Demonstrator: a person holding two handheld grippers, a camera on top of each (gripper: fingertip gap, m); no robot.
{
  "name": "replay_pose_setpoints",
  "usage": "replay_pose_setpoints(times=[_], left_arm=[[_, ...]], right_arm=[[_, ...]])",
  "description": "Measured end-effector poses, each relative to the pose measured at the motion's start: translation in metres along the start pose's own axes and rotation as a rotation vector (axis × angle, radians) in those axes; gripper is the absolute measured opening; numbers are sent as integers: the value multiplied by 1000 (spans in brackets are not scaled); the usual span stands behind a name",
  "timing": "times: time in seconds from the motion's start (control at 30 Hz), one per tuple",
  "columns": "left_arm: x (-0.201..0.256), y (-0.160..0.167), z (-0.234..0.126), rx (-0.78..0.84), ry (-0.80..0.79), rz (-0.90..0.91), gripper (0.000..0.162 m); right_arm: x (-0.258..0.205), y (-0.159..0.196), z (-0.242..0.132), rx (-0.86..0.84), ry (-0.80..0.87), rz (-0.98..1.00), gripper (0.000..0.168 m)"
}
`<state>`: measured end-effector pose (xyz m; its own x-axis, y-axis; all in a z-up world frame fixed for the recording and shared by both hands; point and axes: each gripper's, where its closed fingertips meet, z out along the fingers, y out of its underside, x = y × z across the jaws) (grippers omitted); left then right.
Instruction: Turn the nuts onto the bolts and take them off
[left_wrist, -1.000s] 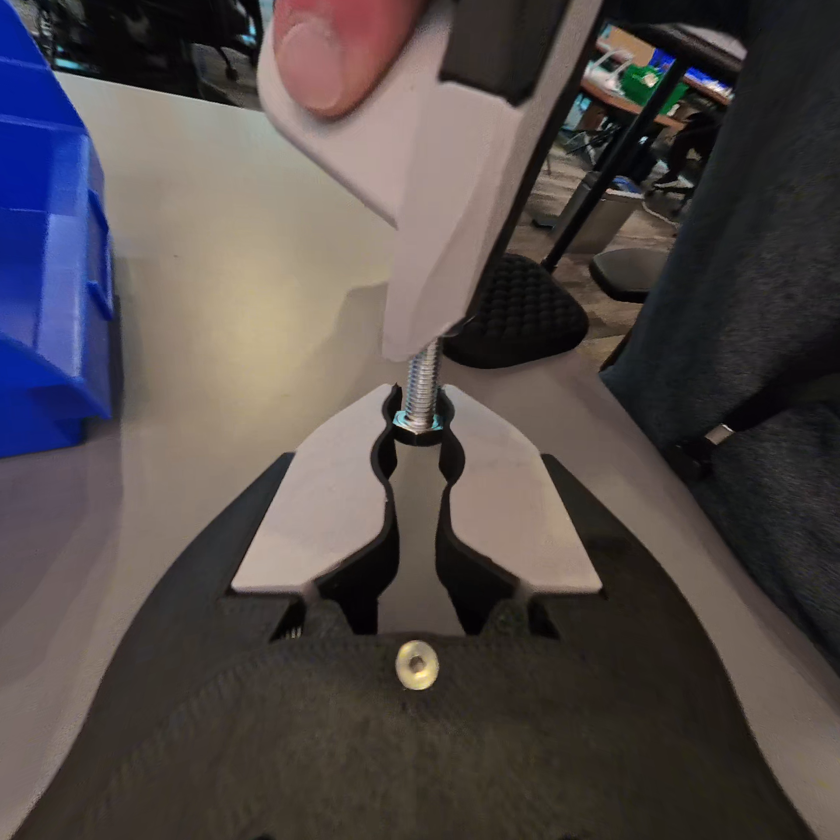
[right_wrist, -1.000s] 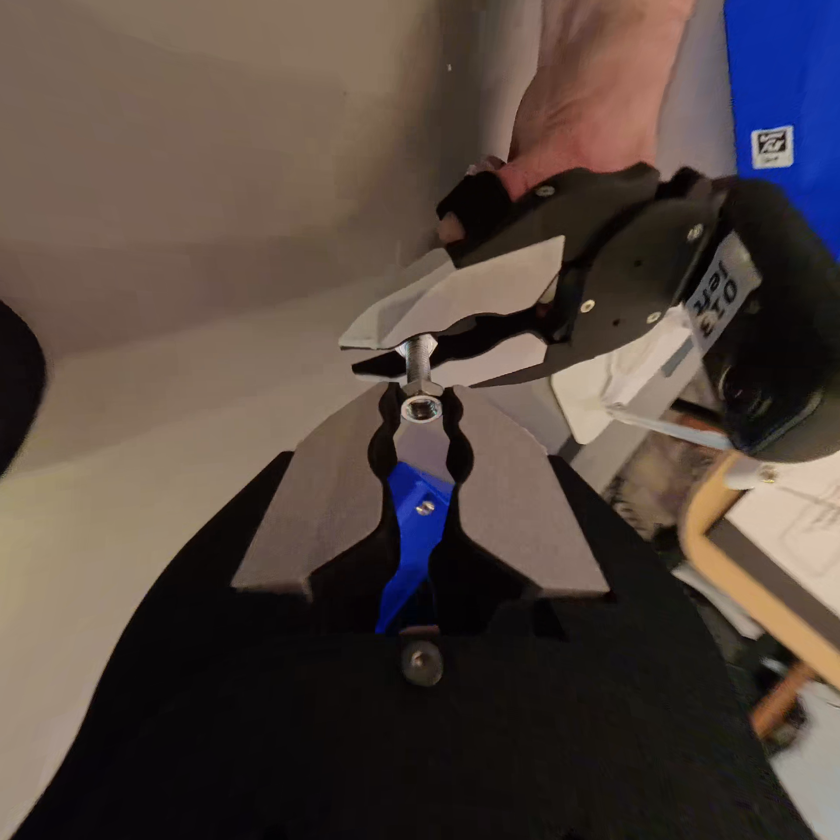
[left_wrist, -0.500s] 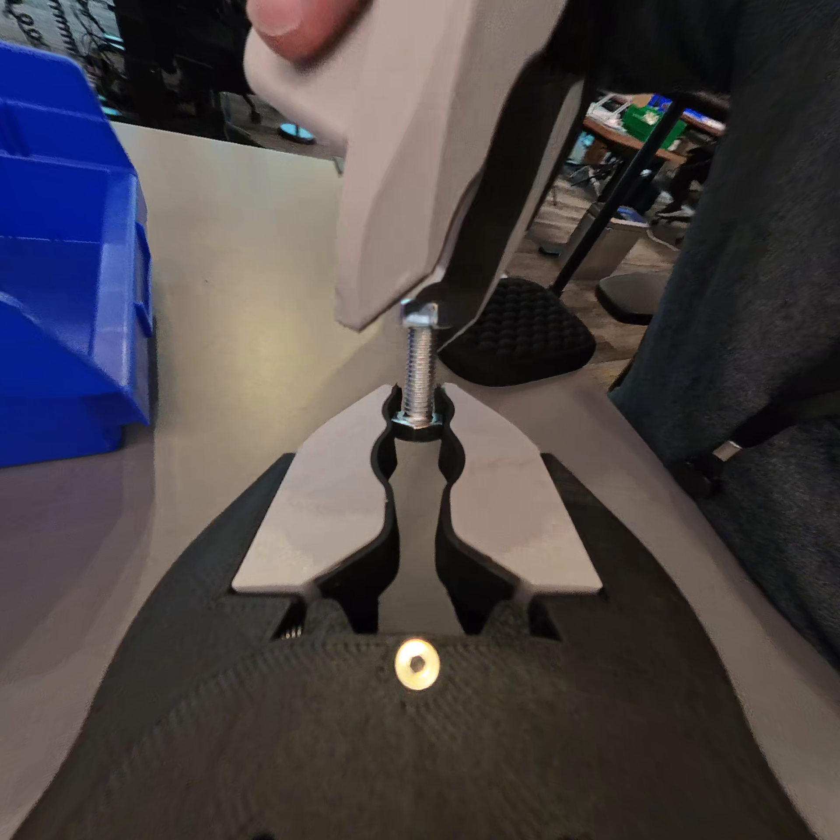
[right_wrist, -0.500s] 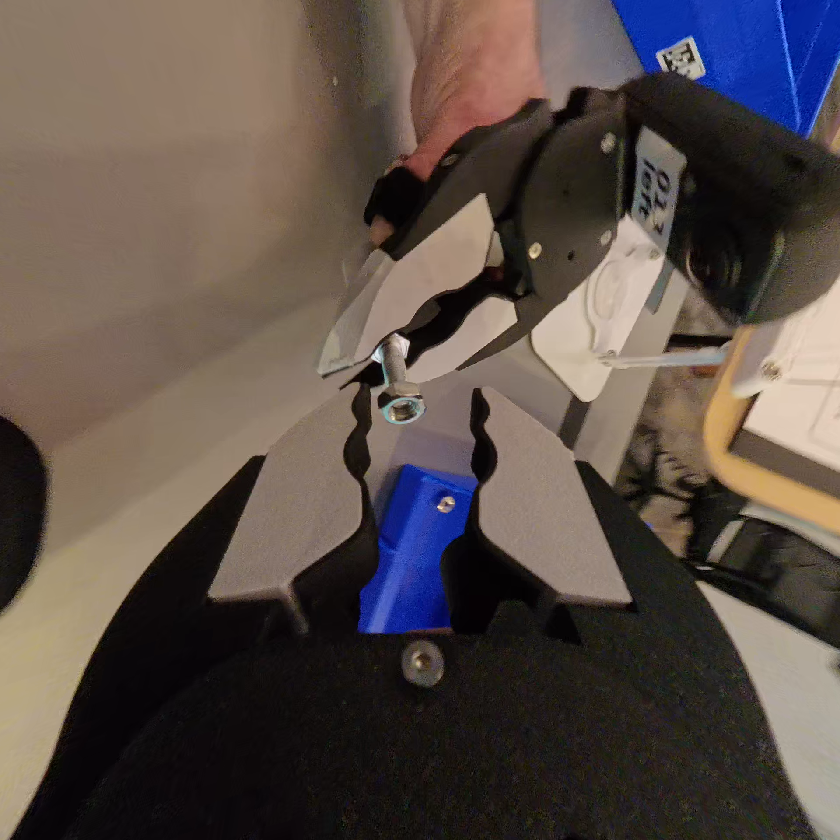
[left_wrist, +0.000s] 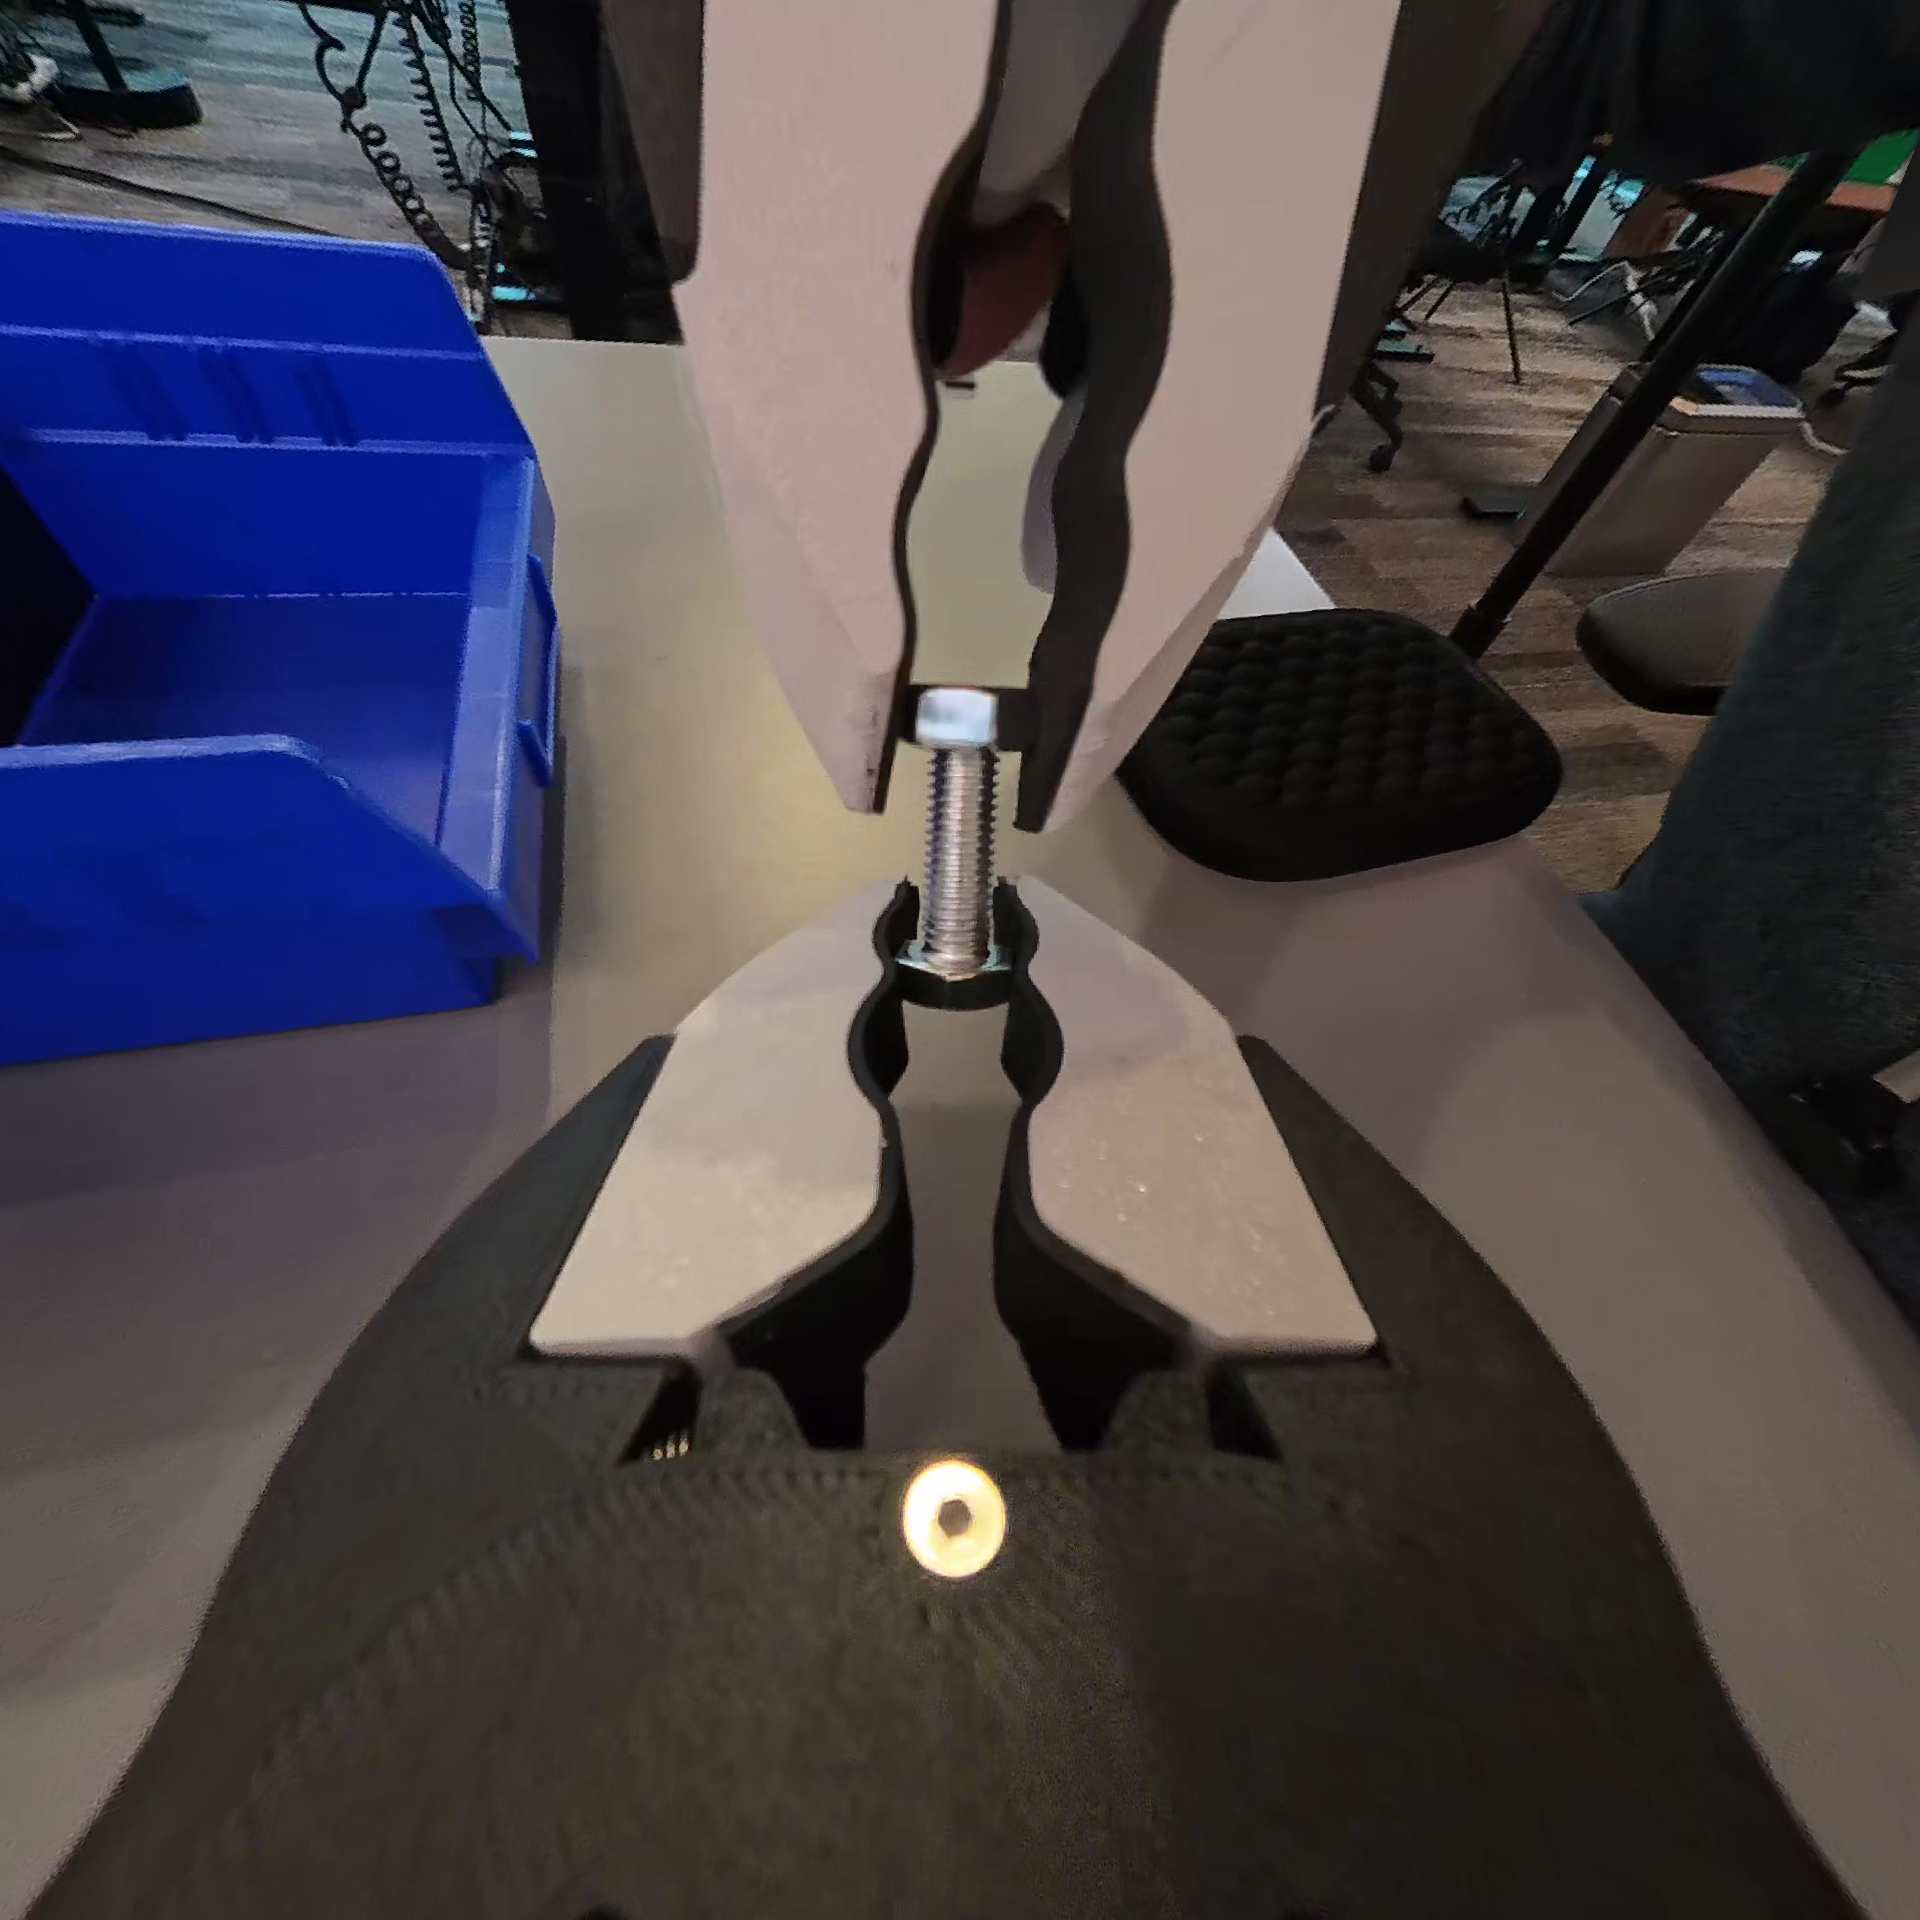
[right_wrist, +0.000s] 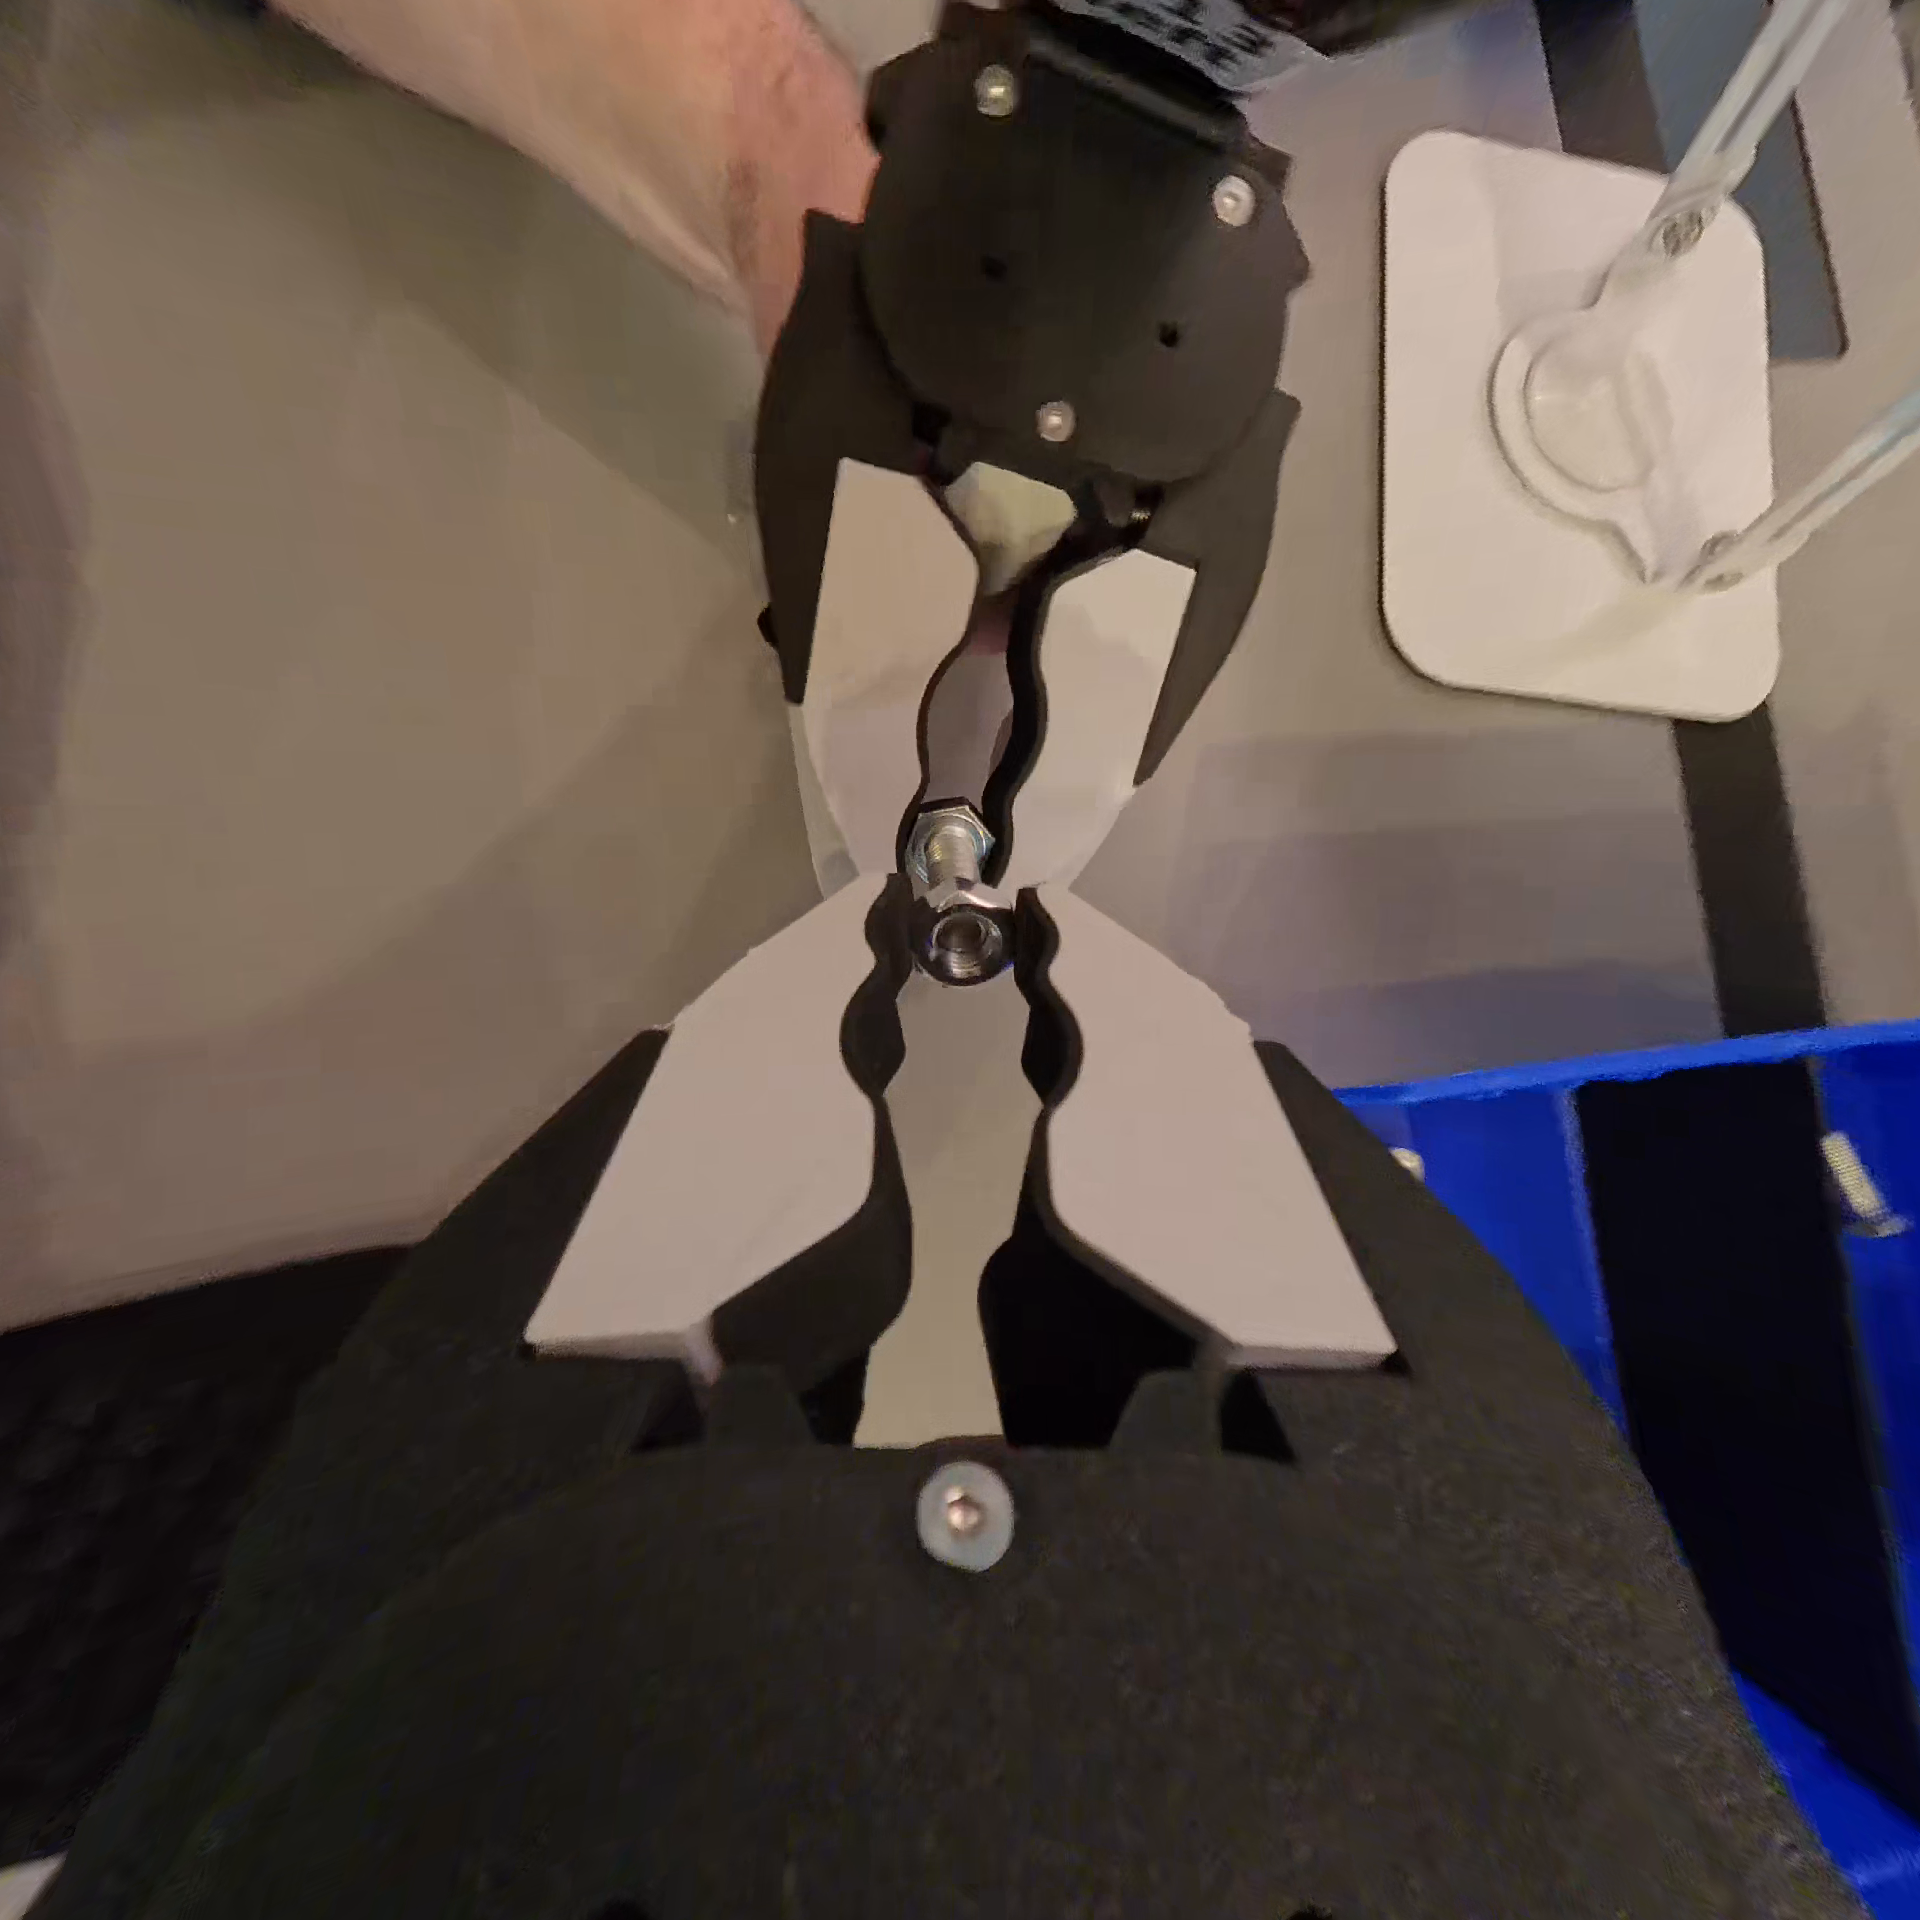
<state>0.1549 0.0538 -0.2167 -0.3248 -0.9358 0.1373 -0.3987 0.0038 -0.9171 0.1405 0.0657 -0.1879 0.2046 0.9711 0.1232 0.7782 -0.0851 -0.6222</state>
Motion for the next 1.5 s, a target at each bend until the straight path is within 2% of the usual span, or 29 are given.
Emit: replay_pose_setpoints(times=[0.1,0.33,0.4,0.53,0.6,0.7,1.0,1.1,1.2,1.3,1.4,1.5], left_arm=[[4,1,1,2,34,-10,14],[15,6,2,22,168,-76,14],[15,7,2,29,182,-87,14],[13,5,-1,42,178,-90,14],[11,2,-4,57,173,-92,14],[9,0,-6,62,150,-83,14],[-2,0,-4,35,29,-29,14],[-3,-1,-3,32,13,-16,14],[-3,0,-3,25,9,-13,14],[-2,1,-2,23,22,-23,14],[2,-1,-3,37,56,-38,14],[5,3,-2,32,100,-56,14]], right_arm=[[-3,-1,0,-57,35,-206,19],[0,4,3,-333,225,-1073,18],[1,3,4,-370,246,-1173,19],[5,1,4,-356,246,-1129,19],[10,-2,2,-336,268,-1055,36],[10,-6,-2,-260,257,-866,46],[7,-2,0,-32,71,-73,38],[5,1,4,8,10,81,23],[3,4,6,16,-1,85,20],[4,5,6,-15,24,-4,19],[6,3,4,-69,100,-252,19],[11,2,0,-193,225,-617,19]])
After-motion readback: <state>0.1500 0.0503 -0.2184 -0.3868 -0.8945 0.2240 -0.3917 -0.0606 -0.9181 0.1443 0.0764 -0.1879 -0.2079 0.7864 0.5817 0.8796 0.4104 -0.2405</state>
